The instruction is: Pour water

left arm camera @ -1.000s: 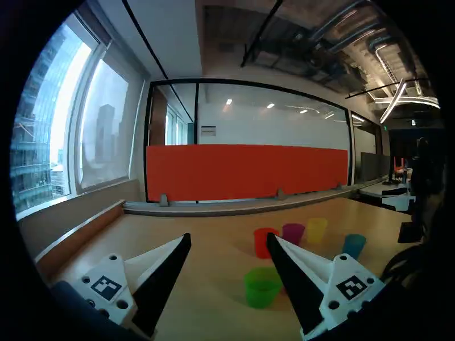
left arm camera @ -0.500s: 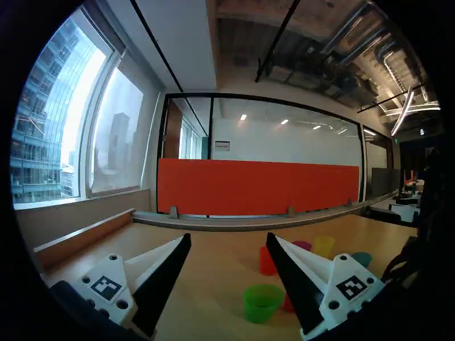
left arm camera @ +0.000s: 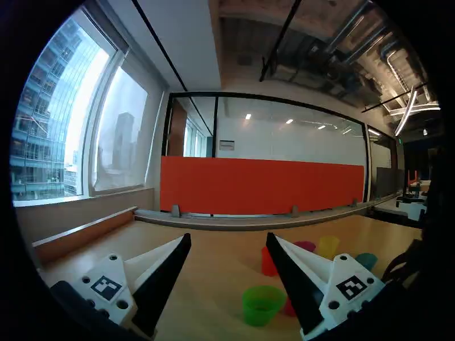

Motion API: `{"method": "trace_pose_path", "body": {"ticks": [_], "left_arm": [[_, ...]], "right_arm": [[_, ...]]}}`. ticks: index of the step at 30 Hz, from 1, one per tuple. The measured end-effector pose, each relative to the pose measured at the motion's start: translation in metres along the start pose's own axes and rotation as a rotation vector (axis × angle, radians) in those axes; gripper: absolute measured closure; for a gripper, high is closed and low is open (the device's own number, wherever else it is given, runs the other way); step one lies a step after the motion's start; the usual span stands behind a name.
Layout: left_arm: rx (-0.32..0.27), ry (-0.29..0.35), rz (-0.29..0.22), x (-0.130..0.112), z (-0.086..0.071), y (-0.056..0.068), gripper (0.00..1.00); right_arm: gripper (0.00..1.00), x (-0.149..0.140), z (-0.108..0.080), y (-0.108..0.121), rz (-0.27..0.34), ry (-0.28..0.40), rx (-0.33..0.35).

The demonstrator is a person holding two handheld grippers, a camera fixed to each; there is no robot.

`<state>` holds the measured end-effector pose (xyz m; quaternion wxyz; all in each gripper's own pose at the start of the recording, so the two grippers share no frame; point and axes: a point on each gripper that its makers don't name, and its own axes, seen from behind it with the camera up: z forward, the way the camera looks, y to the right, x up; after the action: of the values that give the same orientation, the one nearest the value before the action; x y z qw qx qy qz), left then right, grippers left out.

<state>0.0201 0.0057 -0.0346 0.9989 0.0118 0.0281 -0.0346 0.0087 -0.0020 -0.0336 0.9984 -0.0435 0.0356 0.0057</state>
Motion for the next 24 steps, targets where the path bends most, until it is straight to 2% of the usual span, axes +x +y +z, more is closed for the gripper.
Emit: {"method": "trace_pose_path", "body": {"ticks": [3,12,21,24], "left_arm": [[0.014,0.000,0.014,-0.004,0.003,-0.001,0.01],[0.054,0.012,0.066,-0.016,0.008,-0.004,0.01],[0.046,0.015,0.046,-0.035,0.016,-0.003,0.01],[0.051,0.010,0.049,-0.043,0.017,-0.006,0.01]], "right_arm": [[0.00,-0.002,-0.002,-0.002,-0.003,-0.005,0.016],[0.00,-0.001,-0.003,0.005,-0.012,-0.001,-0.009],[0.00,-0.004,-0.003,0.001,-0.002,-0.011,-0.014],[0.00,-0.007,-0.003,0.000,-0.001,-0.017,-0.014]]}}
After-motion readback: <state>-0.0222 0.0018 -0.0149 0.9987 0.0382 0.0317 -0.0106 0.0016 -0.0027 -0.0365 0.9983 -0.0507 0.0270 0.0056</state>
